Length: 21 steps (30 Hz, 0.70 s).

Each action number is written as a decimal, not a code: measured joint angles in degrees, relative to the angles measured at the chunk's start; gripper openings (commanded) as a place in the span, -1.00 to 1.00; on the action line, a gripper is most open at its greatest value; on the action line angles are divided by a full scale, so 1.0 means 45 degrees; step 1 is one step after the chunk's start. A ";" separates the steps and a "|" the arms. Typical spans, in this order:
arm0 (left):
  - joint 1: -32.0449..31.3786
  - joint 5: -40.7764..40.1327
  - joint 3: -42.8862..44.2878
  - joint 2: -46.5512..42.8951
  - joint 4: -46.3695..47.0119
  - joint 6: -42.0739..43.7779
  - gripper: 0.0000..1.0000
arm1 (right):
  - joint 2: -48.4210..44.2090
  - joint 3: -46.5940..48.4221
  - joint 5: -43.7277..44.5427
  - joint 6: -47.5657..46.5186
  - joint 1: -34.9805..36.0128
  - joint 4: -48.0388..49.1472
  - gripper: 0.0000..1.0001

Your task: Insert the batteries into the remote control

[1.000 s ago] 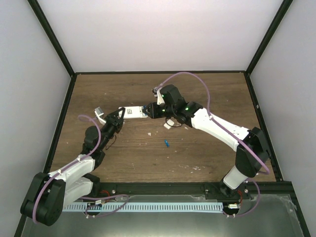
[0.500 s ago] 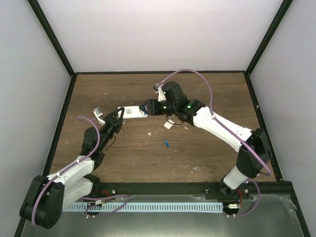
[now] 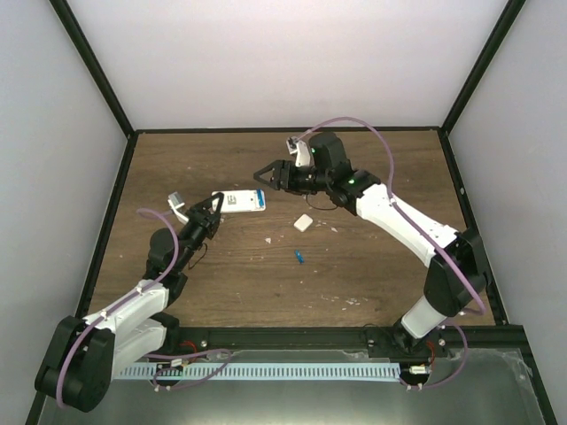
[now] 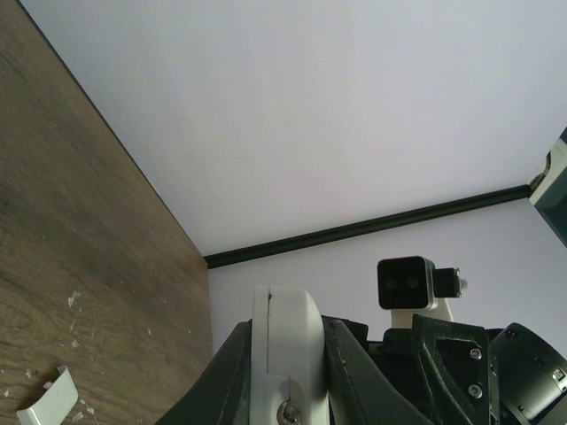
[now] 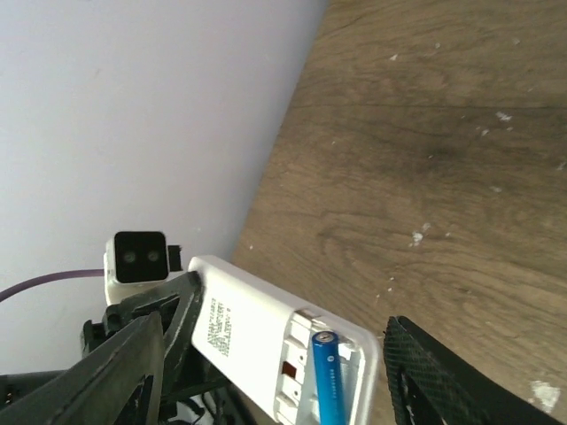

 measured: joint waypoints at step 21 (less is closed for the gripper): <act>0.0000 0.0141 0.0000 -0.0097 0.0015 -0.0029 -1.00 | 0.1049 -0.0413 -0.1797 0.1739 -0.0087 0.1132 -0.05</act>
